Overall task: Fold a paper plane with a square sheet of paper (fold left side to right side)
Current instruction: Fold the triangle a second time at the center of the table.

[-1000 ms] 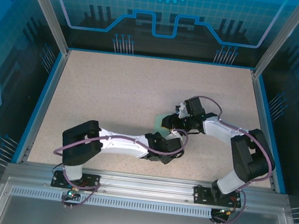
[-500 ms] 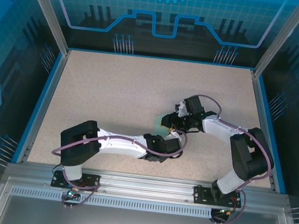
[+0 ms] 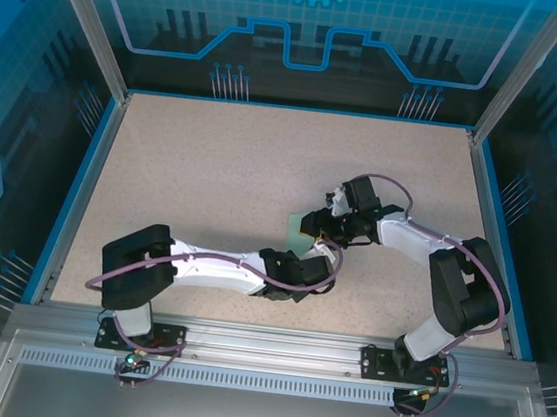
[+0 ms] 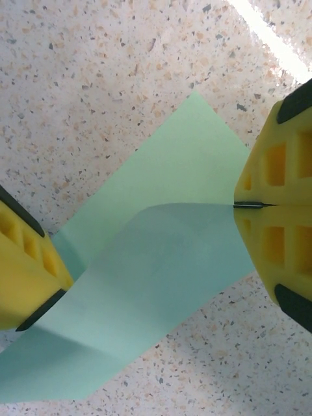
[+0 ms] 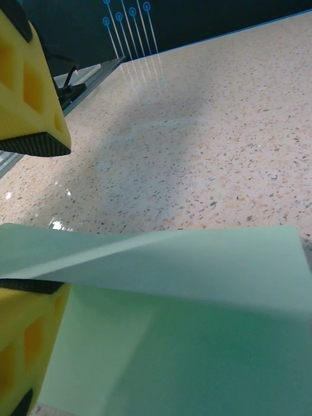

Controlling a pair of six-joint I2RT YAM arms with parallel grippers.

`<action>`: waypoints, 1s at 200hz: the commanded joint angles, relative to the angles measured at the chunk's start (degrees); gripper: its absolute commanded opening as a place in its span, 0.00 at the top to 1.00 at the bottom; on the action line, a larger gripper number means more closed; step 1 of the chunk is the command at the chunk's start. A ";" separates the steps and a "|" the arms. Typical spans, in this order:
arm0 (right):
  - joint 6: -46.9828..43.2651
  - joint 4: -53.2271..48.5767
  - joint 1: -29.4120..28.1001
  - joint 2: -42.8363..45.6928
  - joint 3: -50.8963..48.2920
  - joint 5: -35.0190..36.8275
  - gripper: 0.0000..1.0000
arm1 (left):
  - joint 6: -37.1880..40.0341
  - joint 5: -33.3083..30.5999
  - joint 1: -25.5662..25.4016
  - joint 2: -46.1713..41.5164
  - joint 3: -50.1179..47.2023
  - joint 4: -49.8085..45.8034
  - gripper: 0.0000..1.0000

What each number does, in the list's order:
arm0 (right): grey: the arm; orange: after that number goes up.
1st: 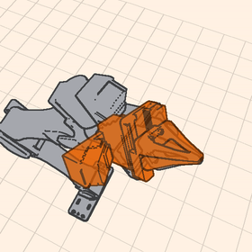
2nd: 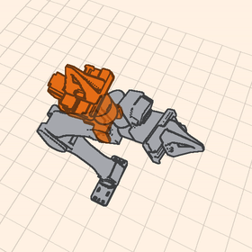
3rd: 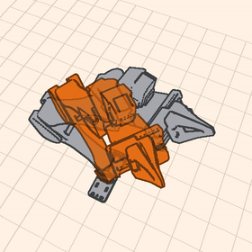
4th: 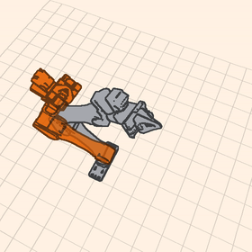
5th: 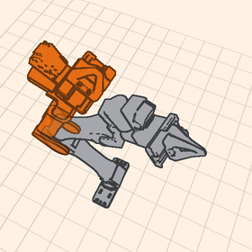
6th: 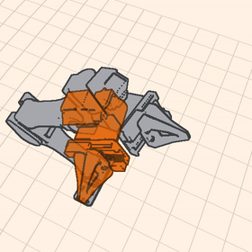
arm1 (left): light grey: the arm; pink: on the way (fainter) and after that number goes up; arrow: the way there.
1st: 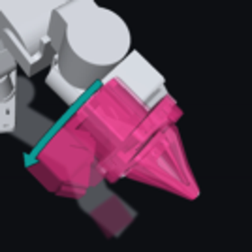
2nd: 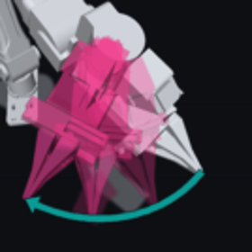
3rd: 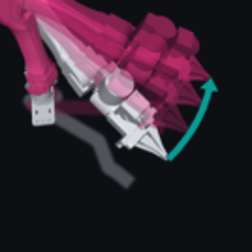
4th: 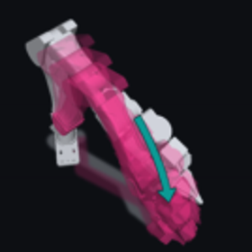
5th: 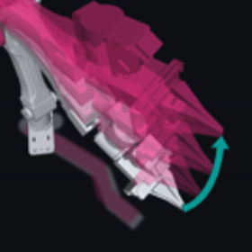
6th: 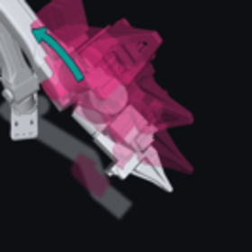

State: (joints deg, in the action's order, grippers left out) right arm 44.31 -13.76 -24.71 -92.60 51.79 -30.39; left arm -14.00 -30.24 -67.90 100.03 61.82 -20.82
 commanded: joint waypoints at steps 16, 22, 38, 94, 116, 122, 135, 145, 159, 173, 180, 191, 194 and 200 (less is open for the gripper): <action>-2.93 -1.18 1.30 5.32 3.51 2.59 0.42 | -2.34 9.31 3.63 -5.99 -3.62 3.75 1.00; -3.15 -1.20 1.56 6.33 3.50 3.17 0.40 | -2.58 11.23 4.28 -6.72 -4.25 4.55 1.00; -3.77 -1.48 2.55 10.05 2.96 5.54 0.33 | -3.28 16.40 6.26 -8.49 -5.69 6.62 1.00; -7.14 -6.08 6.59 23.37 -6.26 10.02 0.26 | -9.74 36.92 16.28 -11.08 -11.62 15.67 1.00; -7.84 -6.37 6.67 26.10 -11.04 7.97 0.33 | -12.42 43.71 19.92 -10.92 -14.18 20.44 1.00; -7.58 -5.58 6.56 26.74 -12.71 6.98 0.36 | -13.07 44.72 20.65 -10.74 -14.63 21.18 1.00; -6.26 -3.38 6.11 28.00 -16.59 5.58 0.45 | -14.01 47.01 21.91 -10.22 -15.40 22.71 1.00; -5.42 -1.78 5.05 28.72 -19.23 5.34 0.52 | -14.56 48.63 22.82 -9.68 -15.91 23.78 1.00; -4.98 -1.57 3.02 29.08 -21.53 6.63 0.62 | -15.58 50.33 24.19 -8.94 -16.45 24.90 1.00; -4.65 -2.48 0.54 28.90 -22.70 9.20 0.70 | -16.25 50.97 25.25 -8.14 -16.67 25.12 1.00; -4.35 -2.44 -0.91 28.65 -23.18 10.31 0.73 | -16.61 50.98 25.73 -7.81 -16.76 25.09 0.99; -3.61 -2.16 -3.06 27.83 -23.57 11.90 0.76 | -17.22 50.97 26.63 -7.03 -16.52 24.19 0.99; -3.48 -2.11 -3.72 27.53 -23.59 12.26 0.77 | -17.39 50.97 26.89 -6.85 -16.43 23.83 0.99; -3.17 -2.06 -4.56 26.75 -23.51 13.09 0.78 | -17.61 51.02 27.14 -6.46 -16.20 23.20 0.99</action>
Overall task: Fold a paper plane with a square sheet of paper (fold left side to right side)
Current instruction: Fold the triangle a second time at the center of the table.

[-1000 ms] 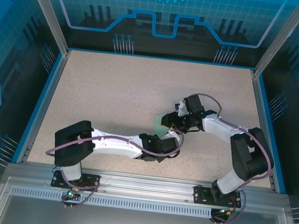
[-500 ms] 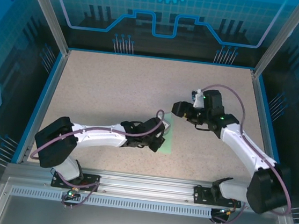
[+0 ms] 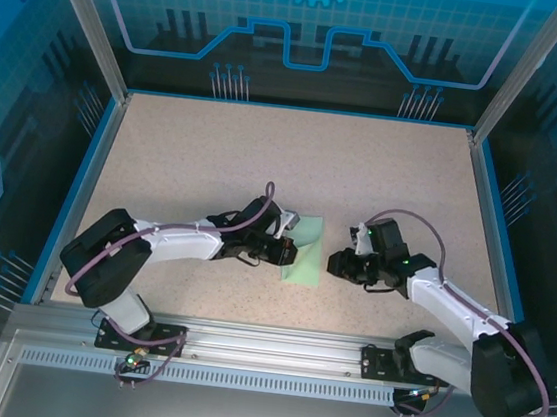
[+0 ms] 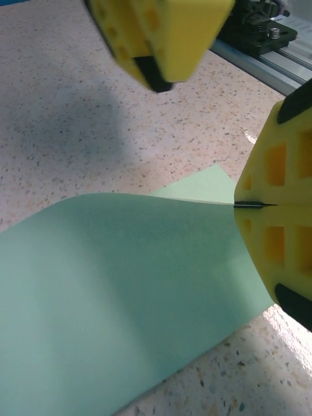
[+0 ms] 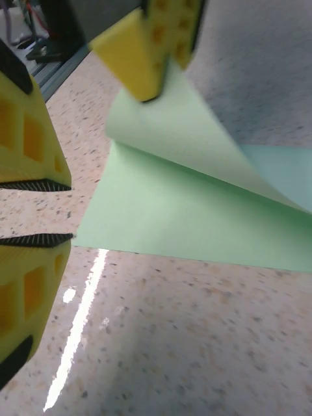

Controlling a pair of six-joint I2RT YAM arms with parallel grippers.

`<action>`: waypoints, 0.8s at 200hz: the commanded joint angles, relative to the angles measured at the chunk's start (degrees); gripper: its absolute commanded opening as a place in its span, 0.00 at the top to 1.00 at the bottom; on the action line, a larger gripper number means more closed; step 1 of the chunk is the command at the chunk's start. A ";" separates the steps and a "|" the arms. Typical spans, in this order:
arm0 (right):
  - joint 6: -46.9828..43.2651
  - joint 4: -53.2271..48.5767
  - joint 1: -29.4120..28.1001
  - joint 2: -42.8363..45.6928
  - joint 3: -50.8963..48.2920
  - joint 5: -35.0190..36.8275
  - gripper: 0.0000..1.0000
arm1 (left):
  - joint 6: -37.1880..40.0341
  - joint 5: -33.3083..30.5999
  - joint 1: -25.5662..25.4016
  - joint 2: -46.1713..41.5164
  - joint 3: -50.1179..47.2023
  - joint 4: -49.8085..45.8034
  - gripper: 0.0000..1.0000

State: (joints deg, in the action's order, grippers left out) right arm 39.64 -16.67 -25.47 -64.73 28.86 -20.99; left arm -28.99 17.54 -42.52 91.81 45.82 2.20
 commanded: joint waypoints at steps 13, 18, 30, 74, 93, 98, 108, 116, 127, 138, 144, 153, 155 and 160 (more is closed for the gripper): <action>2.32 1.38 -5.87 -2.95 -0.31 5.06 0.79 | -2.98 3.21 2.08 2.19 -0.04 -0.74 0.98; 2.66 1.66 -6.32 -3.63 -0.07 5.65 0.79 | -3.04 3.20 2.11 2.30 0.09 -1.10 0.98; 3.11 2.54 -7.51 -5.50 0.45 6.34 0.80 | -3.00 3.02 2.19 2.51 0.25 -1.93 0.97; 3.20 0.62 -10.94 -12.33 4.95 9.75 0.80 | -1.53 1.83 3.28 2.06 0.25 -4.05 0.96; 3.69 0.29 -11.69 -14.44 5.96 10.65 0.81 | 0.51 0.74 3.43 2.39 1.04 -6.43 0.96; 3.82 0.05 -11.73 -14.67 6.16 10.94 0.81 | 0.97 0.46 3.41 2.56 1.34 -7.03 0.96; 3.95 -0.73 -11.96 -15.25 6.58 11.77 0.81 | 2.12 0.03 3.47 2.93 2.05 -7.92 0.96; 3.95 -1.19 -12.05 -15.58 6.81 12.34 0.81 | 2.80 -0.35 3.48 3.30 2.54 -8.45 0.96; 3.79 -1.73 -12.06 -16.03 7.06 12.46 0.81 | 3.76 -0.48 3.55 3.92 3.23 -8.73 0.96; 3.54 -2.33 -12.11 -16.69 7.30 12.40 0.81 | 4.49 -0.48 3.56 4.50 3.99 -8.84 0.96; 3.34 -2.61 -12.17 -17.06 7.50 12.36 0.81 | 4.95 -0.40 3.56 4.88 4.40 -8.87 0.96; 3.25 -2.96 -12.13 -17.48 7.60 12.29 0.81 | 5.40 -0.31 3.52 5.45 4.99 -8.79 0.96; 3.21 -3.01 -12.16 -17.59 7.61 12.34 0.81 | 5.52 -0.31 3.50 5.59 5.16 -8.79 0.96; 3.17 -3.10 -12.18 -17.77 7.70 12.29 0.81 | 5.75 -0.24 3.52 5.91 5.47 -8.82 0.96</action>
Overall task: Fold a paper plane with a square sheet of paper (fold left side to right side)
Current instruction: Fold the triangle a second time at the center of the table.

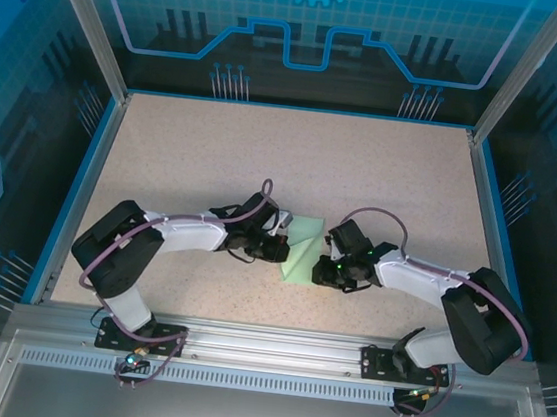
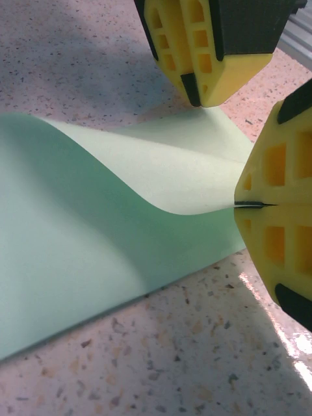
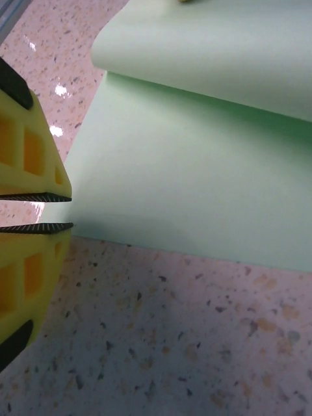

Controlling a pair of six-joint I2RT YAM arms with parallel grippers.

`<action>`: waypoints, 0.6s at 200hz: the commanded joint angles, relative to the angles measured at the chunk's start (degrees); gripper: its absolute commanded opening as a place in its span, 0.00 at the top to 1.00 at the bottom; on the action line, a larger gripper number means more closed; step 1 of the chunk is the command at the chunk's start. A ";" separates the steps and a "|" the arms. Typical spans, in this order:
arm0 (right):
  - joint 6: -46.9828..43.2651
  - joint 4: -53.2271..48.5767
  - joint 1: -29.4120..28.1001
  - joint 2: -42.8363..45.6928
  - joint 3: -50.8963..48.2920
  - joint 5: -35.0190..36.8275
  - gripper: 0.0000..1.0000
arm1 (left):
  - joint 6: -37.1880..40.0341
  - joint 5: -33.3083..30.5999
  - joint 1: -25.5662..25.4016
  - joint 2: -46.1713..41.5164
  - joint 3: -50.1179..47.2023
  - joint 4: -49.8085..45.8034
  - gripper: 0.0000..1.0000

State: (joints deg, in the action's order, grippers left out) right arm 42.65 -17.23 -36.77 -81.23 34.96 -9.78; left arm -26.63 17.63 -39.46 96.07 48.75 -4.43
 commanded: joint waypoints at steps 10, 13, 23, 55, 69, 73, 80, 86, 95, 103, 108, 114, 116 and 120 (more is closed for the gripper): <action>0.10 -2.70 -0.91 -1.55 1.52 1.12 0.81 | 3.77 -0.14 0.50 2.27 3.32 -2.43 0.96; 0.09 -2.71 -0.93 -1.56 1.52 1.16 0.81 | 3.93 -0.14 0.48 2.40 3.50 -2.50 0.96; 0.02 -2.76 -0.93 -1.86 1.66 1.09 0.81 | 4.35 -0.04 0.45 2.95 4.16 -2.74 0.96; -0.30 -3.31 -0.93 -2.57 1.77 0.82 0.81 | 5.34 -0.38 0.51 3.96 5.51 -3.36 0.96; -0.46 -3.80 -0.96 -2.92 1.89 0.85 0.81 | 5.68 -0.75 0.58 4.68 6.06 -3.89 0.96; -0.49 -3.94 -1.00 -3.05 1.87 0.90 0.81 | 5.72 -0.77 0.60 4.88 6.24 -3.99 0.96; -0.47 -4.18 -0.98 -3.24 1.95 0.86 0.81 | 5.83 -1.00 0.62 5.15 6.48 -4.24 0.95; -0.55 -4.44 -1.02 -3.40 1.97 0.90 0.81 | 6.00 -1.03 0.76 5.33 6.73 -4.44 0.95; -0.64 -4.60 -1.02 -3.57 2.03 0.90 0.81 | 6.30 -1.19 0.71 5.69 7.05 -4.82 0.95; -0.70 -4.74 -1.02 -3.67 2.00 0.90 0.81 | 6.65 -1.27 0.73 6.01 7.22 -5.17 0.95; -0.73 -4.74 -0.97 -3.75 1.96 0.87 0.81 | 6.94 -1.36 0.71 6.21 7.39 -5.31 0.95; -0.82 -4.82 -1.02 -3.77 2.01 0.88 0.81 | 7.26 -1.41 0.84 6.38 7.54 -5.56 0.95; -0.82 -4.83 -1.02 -3.78 2.03 0.90 0.81 | 7.35 -1.40 0.83 6.53 7.57 -5.70 0.95; -0.82 -4.83 -1.02 -3.76 1.99 0.88 0.81 | 7.59 -1.44 0.81 6.62 7.73 -5.87 0.95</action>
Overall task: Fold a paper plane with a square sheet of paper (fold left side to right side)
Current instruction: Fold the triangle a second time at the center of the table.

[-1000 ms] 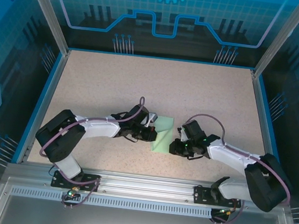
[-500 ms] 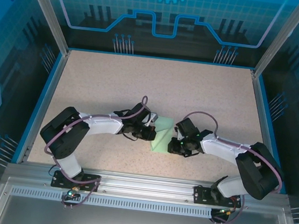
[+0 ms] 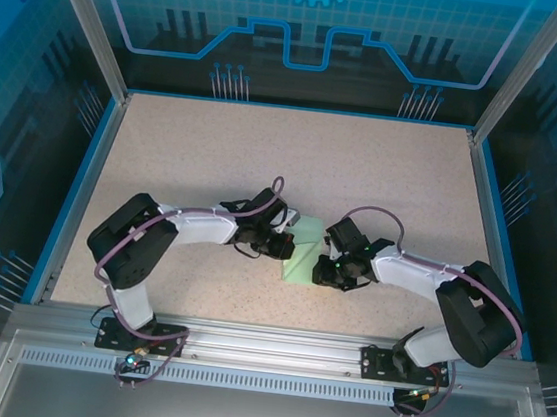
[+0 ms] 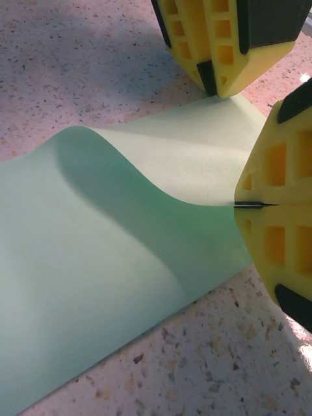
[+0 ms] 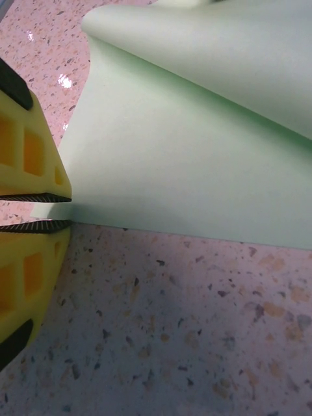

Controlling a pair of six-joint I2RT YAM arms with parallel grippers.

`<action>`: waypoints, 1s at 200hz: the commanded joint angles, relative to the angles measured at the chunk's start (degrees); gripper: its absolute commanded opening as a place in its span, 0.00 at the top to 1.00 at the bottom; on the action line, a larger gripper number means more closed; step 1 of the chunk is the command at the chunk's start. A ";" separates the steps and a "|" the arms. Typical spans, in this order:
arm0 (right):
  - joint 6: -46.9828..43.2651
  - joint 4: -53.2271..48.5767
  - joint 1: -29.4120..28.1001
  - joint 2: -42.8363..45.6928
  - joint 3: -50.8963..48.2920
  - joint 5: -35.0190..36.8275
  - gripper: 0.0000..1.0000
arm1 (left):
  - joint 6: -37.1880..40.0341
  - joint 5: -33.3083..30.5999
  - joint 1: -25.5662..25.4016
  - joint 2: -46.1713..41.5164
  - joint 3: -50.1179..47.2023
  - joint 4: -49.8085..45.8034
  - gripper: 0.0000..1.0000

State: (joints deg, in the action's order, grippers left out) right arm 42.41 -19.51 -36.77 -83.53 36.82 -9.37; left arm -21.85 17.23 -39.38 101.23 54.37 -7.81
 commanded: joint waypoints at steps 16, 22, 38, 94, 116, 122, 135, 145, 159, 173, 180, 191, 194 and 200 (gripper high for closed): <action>-0.71 -2.55 -1.11 -1.49 0.11 0.36 0.81 | 3.43 -1.07 0.87 2.10 2.58 -2.69 0.95; -0.78 -2.55 -1.07 -1.52 0.04 0.39 0.81 | 3.64 -0.98 0.85 2.28 2.59 -2.65 0.94; -0.86 -2.72 -1.10 -1.55 0.15 0.40 0.81 | 4.12 -0.76 0.83 2.75 3.00 -2.72 0.94; -0.84 -2.63 -1.11 -1.57 -0.17 0.23 0.81 | 4.79 0.12 0.88 3.54 3.33 -2.49 0.92; -0.91 -2.55 -1.20 -1.63 -0.16 0.13 0.81 | 4.75 0.38 0.89 3.79 3.44 -2.38 0.91; -0.91 -2.55 -1.19 -1.64 -0.17 0.10 0.81 | 4.82 0.34 0.92 3.88 3.46 -2.47 0.91; -0.91 -2.54 -1.17 -1.55 -0.17 0.05 0.81 | 4.88 0.50 0.97 4.23 3.68 -2.56 0.91; -0.93 -2.52 -1.12 -1.55 -0.17 0.05 0.81 | 4.97 0.52 0.97 4.40 3.84 -2.69 0.91; -0.93 -2.55 -1.19 -1.55 -0.19 0.05 0.81 | 5.03 0.75 0.96 4.72 4.06 -2.72 0.91; -0.89 -2.55 -1.19 -1.60 -0.17 0.01 0.81 | 5.10 1.00 0.93 4.85 4.24 -2.73 0.91; -0.93 -2.55 -1.20 -1.55 -0.20 0.03 0.81 | 5.23 1.18 0.97 4.94 4.24 -2.73 0.91; -0.93 -2.63 -1.20 -1.64 -0.18 0.05 0.81 | 5.22 1.29 0.92 4.95 4.25 -2.65 0.91; -0.93 -2.68 -1.23 -1.64 -0.20 0.05 0.81 | 5.24 1.31 0.96 4.94 4.25 -2.65 0.91; -0.93 -2.64 -1.26 -1.67 -0.23 0.07 0.81 | 5.23 1.39 0.96 4.99 4.25 -2.57 0.91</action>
State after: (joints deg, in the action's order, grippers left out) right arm 42.15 -19.68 -36.77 -83.64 36.88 -9.39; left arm -17.98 17.41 -39.09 105.08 56.99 -9.80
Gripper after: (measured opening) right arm 0.188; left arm 0.089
